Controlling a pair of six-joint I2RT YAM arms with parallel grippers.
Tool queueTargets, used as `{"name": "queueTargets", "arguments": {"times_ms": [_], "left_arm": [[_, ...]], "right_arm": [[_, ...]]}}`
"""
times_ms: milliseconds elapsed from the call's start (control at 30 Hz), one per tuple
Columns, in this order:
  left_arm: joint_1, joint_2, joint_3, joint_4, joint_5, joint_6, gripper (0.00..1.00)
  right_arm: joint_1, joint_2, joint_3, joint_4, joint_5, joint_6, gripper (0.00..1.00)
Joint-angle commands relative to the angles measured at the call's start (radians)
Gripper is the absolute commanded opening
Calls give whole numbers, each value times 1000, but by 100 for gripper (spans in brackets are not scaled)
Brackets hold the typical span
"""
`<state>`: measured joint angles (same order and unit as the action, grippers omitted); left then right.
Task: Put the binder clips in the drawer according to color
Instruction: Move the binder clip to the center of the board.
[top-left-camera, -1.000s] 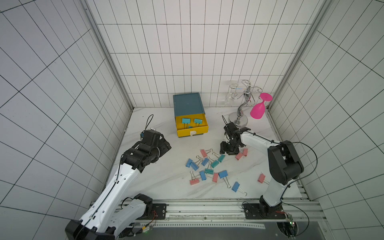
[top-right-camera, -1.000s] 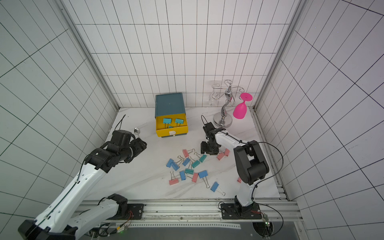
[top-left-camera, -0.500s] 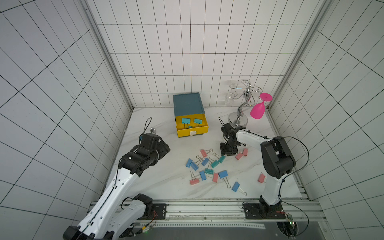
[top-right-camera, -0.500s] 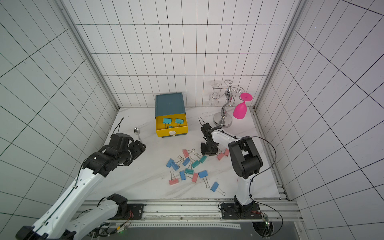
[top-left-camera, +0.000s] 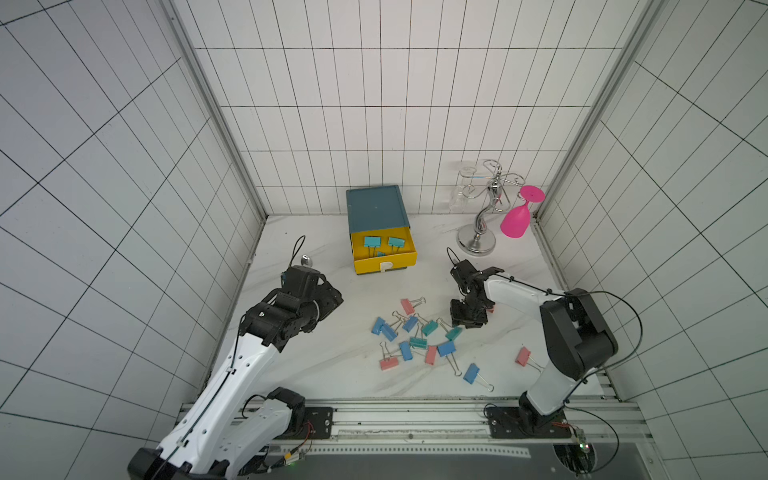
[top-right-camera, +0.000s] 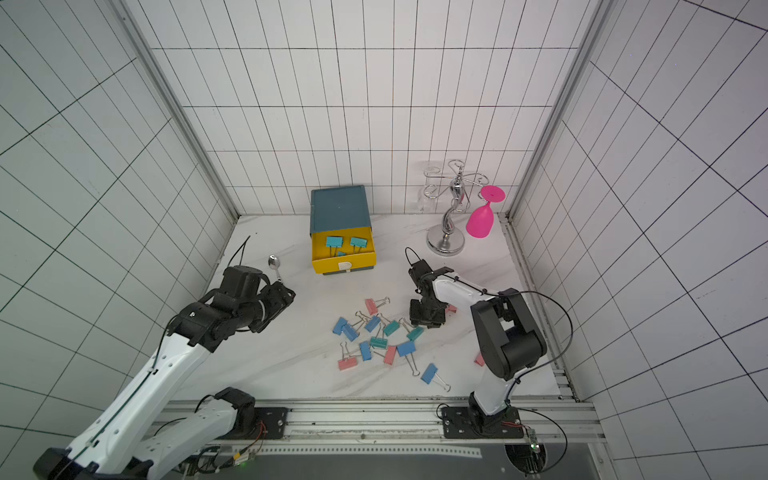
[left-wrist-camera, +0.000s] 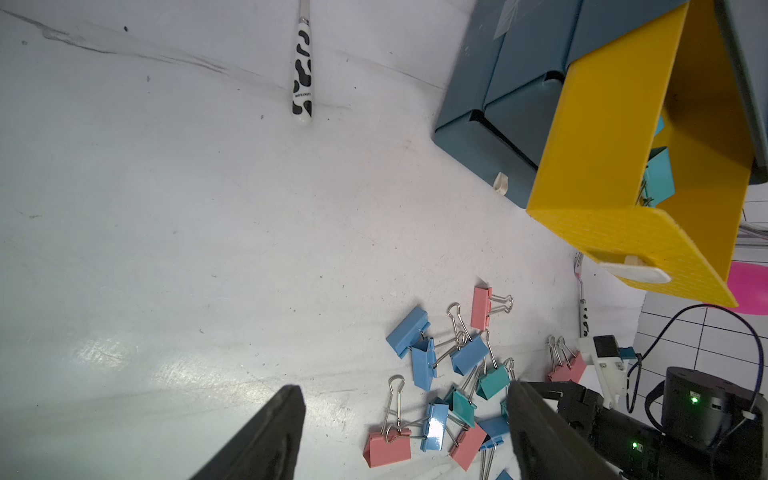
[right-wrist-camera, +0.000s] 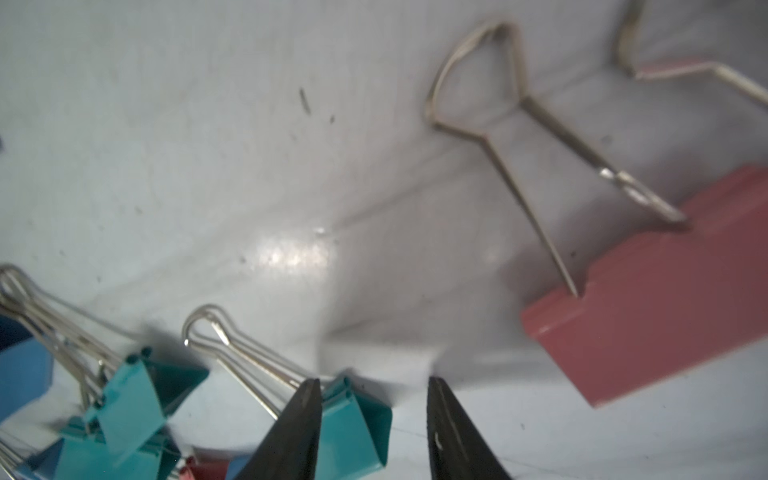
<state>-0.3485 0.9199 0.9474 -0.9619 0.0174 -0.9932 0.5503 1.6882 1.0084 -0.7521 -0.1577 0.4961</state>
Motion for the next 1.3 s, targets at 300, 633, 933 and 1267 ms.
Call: {"name": "queueTargets", "arguments": {"times_ms": [300,633,933,1267], "left_arm": [[-6,-94,-33,-30,9,-31,80],[-6,-154,-69,-43,9,-56,80],[-6,-152,-67,-41,7,-47,80],[-4,-129,-52,-38,12,-30,80]], "right_arm": [[49,-87,-47,-24,-5,-46,71],[105,39,38,-84,140,-65,78],[82,158,131,-139,228,-41,71],[27,121,133,-104,147,-38,71]]}}
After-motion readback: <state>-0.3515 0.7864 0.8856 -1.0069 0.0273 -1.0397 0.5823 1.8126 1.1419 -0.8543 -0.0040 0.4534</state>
